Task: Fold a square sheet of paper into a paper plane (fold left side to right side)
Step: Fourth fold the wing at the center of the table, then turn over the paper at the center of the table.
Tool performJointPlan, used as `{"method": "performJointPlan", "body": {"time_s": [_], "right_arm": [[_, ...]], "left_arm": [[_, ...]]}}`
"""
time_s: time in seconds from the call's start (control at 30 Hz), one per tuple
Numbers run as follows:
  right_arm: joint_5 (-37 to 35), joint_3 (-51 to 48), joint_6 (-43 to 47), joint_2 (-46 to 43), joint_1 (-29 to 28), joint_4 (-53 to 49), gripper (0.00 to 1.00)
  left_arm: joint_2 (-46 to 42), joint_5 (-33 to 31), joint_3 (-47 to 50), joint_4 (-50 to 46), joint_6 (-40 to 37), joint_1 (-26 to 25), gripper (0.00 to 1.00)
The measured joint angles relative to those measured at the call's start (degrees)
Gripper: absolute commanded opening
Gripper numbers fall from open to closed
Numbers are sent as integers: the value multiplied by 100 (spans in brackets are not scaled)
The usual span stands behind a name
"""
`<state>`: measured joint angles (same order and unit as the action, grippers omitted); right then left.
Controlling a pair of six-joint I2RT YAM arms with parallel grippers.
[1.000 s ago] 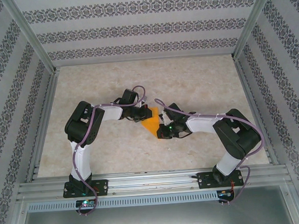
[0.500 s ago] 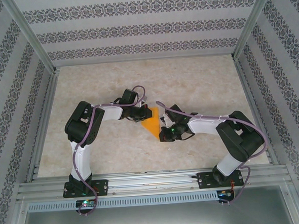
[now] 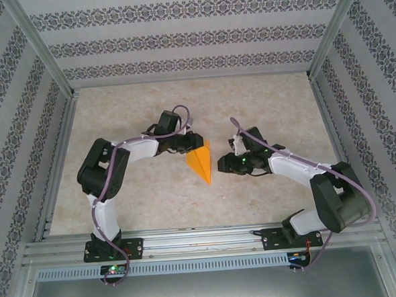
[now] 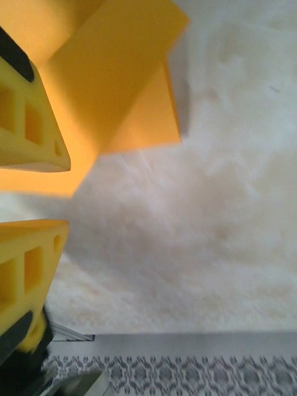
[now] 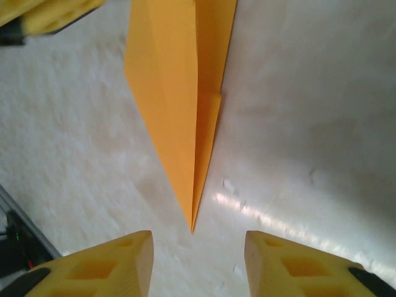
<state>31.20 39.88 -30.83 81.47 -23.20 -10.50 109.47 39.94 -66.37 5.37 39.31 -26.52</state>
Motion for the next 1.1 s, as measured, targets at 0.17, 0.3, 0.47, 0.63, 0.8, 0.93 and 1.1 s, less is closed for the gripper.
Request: {"method": "performJointPlan", "body": {"time_s": [0.17, 0.3, 0.47, 0.63, 0.8, 0.93, 1.1], "right_arm": [[168, 103, 92, 444, 133, 627, 49], [365, 385, 168, 1137, 131, 975, 46], [597, 741, 212, 1808, 120, 1331, 44], [769, 1043, 210, 2234, 85, 1556, 36], [922, 1189, 127, 2470, 81, 1731, 14], [975, 1185, 44, 2465, 85, 1838, 1], [1027, 1010, 11, 2039, 168, 1899, 0]], "left_arm": [[-1274, -643, 247, -44, -385, 0, 34], [-2098, -1104, 702, -83, -621, 44, 36], [-2597, -1451, 1248, -247, -719, 275, 37], [-2824, -1641, 1447, -516, -765, 452, 37], [-3126, -1718, 1552, -627, -787, 531, 40], [-3366, -1777, 1613, -627, -787, 640, 43], [-3589, -1753, 1617, -610, -785, 756, 50]]}}
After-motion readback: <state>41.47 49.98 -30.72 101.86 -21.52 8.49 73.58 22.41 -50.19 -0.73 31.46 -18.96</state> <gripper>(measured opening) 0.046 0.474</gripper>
